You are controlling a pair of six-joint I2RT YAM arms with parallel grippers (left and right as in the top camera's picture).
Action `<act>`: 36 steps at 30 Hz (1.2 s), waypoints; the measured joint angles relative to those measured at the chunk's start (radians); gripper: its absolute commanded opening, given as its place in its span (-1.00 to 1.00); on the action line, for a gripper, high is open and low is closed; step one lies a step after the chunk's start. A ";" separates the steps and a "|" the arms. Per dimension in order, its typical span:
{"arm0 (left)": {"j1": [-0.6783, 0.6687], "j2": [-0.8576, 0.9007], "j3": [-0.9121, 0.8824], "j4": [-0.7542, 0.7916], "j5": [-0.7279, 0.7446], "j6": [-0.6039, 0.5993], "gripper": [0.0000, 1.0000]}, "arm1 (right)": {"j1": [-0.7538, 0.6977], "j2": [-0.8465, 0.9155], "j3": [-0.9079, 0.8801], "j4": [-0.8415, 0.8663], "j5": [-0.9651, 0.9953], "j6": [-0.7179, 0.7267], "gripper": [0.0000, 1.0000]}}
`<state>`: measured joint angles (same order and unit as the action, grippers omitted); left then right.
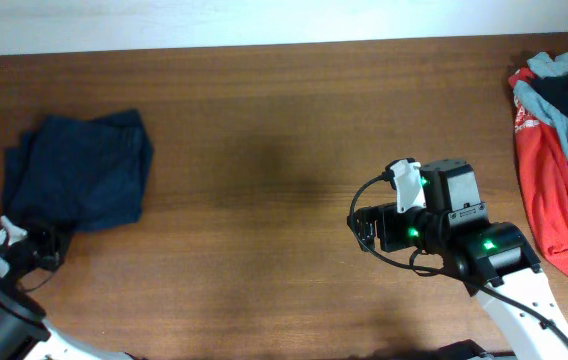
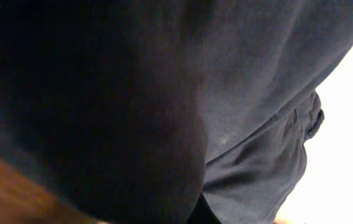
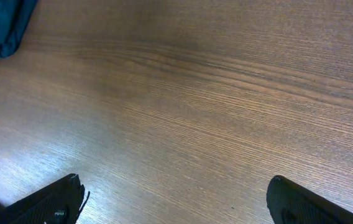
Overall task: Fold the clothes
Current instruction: 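Drag the folded shorts to the table's left edge with the left gripper, then release the shorts and lift the left gripper away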
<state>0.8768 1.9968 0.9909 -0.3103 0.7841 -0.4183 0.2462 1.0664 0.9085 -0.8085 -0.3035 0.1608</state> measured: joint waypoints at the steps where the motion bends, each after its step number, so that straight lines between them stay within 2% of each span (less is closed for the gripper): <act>1: -0.013 -0.003 0.002 -0.012 -0.008 -0.005 -0.99 | 0.000 0.000 0.000 0.000 0.000 0.001 0.98; 9: -0.024 -0.017 -0.010 -0.066 -0.018 -0.029 -0.99 | 0.000 0.000 0.000 0.001 0.000 0.000 0.97; 16: -0.024 -0.040 -0.079 0.017 -0.014 -0.066 -0.99 | 0.000 0.000 0.000 -0.002 0.000 0.000 0.97; 17: -0.024 -0.042 -0.083 0.020 -0.010 -0.071 -0.66 | 0.000 0.000 0.000 -0.003 0.000 0.000 0.97; 18: -0.024 -0.042 -0.085 0.020 -0.009 -0.073 -0.42 | 0.000 0.000 0.000 -0.003 0.000 0.000 0.97; 19: -0.024 -0.042 -0.087 0.027 -0.001 -0.079 -0.34 | 0.000 0.000 0.000 -0.003 0.000 0.001 0.98; 21: -0.023 -0.045 -0.091 0.043 0.039 -0.079 0.05 | 0.000 0.000 0.000 -0.003 0.000 0.001 0.97; 25: -0.025 -0.046 -0.074 0.018 0.115 -0.079 0.30 | 0.000 0.000 0.000 -0.004 0.000 0.000 0.97; 27: -0.026 -0.053 -0.066 -0.017 0.142 -0.076 0.54 | 0.000 0.000 0.000 -0.003 0.000 0.000 0.97; 30: -0.030 -0.090 -0.071 -0.080 0.156 -0.080 0.74 | 0.000 0.000 0.000 -0.004 0.000 0.001 0.97; 31: -0.032 -0.113 -0.080 -0.097 0.141 -0.079 0.92 | 0.000 0.000 0.000 -0.004 0.000 0.000 0.97; 36: -0.034 -0.342 -0.113 -0.167 0.019 -0.079 0.98 | 0.000 0.001 0.000 -0.004 0.000 0.000 0.97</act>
<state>0.8425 1.6547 0.8776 -0.4774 0.8028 -0.4973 0.2462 1.0672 0.9085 -0.8124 -0.3035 0.1608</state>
